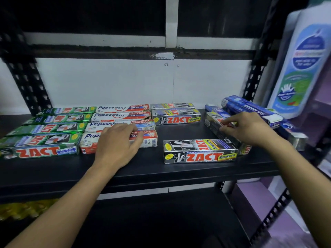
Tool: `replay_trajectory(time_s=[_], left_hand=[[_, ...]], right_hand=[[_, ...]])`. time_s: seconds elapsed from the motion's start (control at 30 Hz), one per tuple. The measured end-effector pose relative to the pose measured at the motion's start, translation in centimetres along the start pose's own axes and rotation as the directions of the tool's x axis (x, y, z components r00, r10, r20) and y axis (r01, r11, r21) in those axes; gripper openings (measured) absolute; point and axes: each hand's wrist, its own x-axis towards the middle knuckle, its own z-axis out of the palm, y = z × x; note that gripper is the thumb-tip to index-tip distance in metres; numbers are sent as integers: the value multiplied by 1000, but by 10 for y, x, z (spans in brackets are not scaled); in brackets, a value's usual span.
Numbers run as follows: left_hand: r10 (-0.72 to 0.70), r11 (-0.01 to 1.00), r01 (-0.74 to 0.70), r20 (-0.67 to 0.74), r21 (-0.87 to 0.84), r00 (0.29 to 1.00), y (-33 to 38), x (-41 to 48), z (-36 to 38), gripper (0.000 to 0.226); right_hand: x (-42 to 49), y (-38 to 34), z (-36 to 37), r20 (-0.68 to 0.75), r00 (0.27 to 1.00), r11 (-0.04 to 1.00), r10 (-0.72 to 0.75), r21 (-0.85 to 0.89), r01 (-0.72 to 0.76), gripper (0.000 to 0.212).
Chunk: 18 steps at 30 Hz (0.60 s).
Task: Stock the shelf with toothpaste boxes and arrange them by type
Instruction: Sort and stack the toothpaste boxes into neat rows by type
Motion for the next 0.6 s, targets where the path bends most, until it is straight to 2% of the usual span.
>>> replay_trajectory(time_s=[0.17, 0.27, 0.37, 0.6], left_hand=[[-8, 1000, 8, 3, 1, 1000, 0, 1, -1, 44], [-8, 1000, 8, 13, 10, 1000, 1, 1, -1, 45], [-7, 1000, 7, 5, 1, 1000, 1, 0, -1, 44], [-9, 1000, 9, -1, -15, 1000, 2, 0, -2, 42]], right_hand=[[-14, 6, -7, 9, 999, 992, -54, 114, 52, 22], [-15, 7, -4, 6, 995, 958, -101, 272, 96, 22], [-10, 2, 2, 2, 989, 898, -150, 418, 136, 32], [12, -23, 12, 41, 964, 828, -262, 522, 203, 58]])
